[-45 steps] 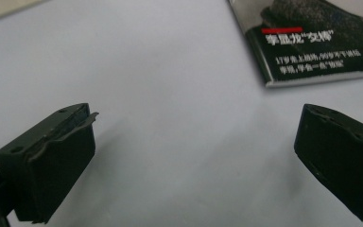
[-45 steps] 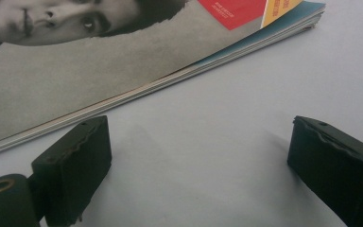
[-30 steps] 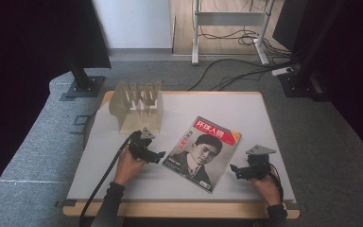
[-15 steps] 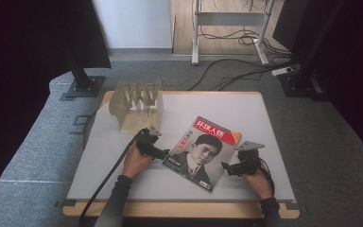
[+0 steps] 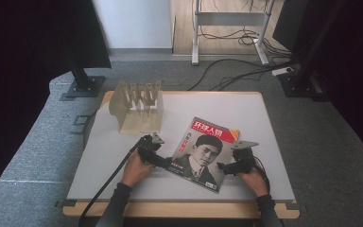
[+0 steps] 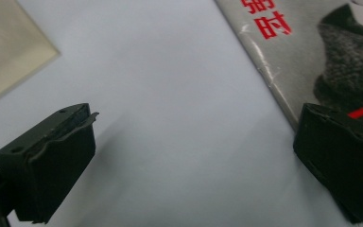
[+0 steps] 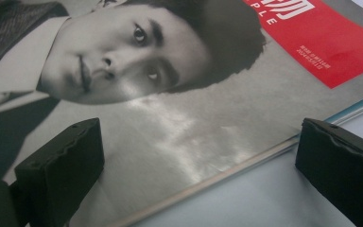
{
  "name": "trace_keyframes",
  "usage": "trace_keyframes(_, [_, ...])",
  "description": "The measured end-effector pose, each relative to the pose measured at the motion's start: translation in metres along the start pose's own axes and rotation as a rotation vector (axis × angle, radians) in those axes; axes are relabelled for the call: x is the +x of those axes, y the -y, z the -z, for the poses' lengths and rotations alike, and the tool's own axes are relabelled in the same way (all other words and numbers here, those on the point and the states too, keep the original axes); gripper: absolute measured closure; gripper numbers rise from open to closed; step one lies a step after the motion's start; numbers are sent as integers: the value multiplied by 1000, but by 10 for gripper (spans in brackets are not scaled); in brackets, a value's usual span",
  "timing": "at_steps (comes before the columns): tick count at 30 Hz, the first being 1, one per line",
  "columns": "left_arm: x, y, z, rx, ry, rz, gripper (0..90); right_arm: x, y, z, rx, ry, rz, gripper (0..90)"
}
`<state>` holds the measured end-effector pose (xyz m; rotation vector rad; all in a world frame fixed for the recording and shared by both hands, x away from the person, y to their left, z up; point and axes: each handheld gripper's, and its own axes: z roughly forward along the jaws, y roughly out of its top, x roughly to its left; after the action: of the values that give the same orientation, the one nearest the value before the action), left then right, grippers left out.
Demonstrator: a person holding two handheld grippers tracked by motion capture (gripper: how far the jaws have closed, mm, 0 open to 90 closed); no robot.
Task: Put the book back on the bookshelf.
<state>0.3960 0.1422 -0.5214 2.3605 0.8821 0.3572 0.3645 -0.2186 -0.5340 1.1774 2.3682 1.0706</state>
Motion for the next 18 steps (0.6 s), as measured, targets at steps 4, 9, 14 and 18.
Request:
trace_keyframes(4, [-10,6,2,-9,38,2,0,0,-2,-2,2,0,2,0])
trace_keyframes(9, [-23,9,7,-6,57,-28,0,-4,-6,-6,6,1,10,0])
trace_keyframes(14, [-27,9,15,8,90,-54,0,-5,-10,-10,11,-13,27,0])
trace_keyframes(18, [-23,8,18,-9,86,-40,0,-4,-11,-12,10,-26,45,0])
